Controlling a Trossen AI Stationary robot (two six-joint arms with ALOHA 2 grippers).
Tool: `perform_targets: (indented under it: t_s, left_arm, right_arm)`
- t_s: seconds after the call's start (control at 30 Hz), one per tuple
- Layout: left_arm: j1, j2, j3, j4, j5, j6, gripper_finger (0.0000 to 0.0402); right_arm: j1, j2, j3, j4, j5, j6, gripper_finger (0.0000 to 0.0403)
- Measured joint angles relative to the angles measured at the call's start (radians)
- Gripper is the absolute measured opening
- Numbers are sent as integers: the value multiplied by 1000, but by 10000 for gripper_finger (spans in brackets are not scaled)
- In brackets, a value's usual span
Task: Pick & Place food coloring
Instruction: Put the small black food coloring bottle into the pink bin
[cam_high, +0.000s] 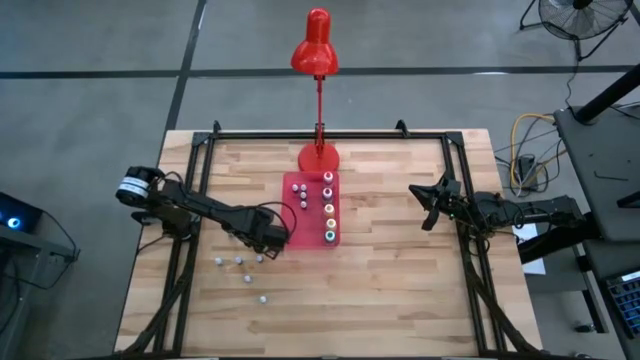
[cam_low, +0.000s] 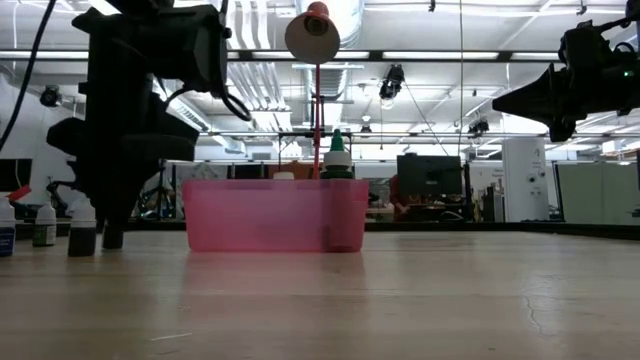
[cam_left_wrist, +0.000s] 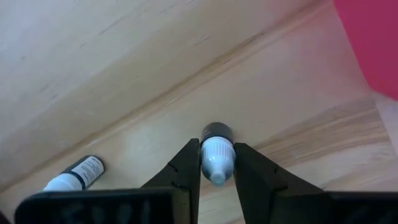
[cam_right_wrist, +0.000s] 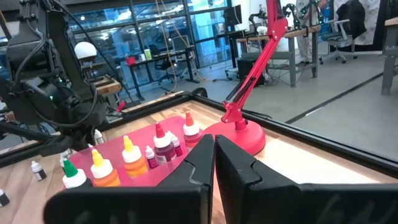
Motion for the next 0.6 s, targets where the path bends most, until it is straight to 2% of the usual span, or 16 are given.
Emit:
perform_targets:
  t_s: [0.37, 0.6]
  left_arm:
    - [43, -66, 48, -43, 7, 132, 50]
    - [155, -113, 162, -113, -17, 356, 49]
  right_arm:
    - [1, 0, 0, 0, 0, 0, 9]
    - [0, 1, 0, 0, 0, 0, 9]
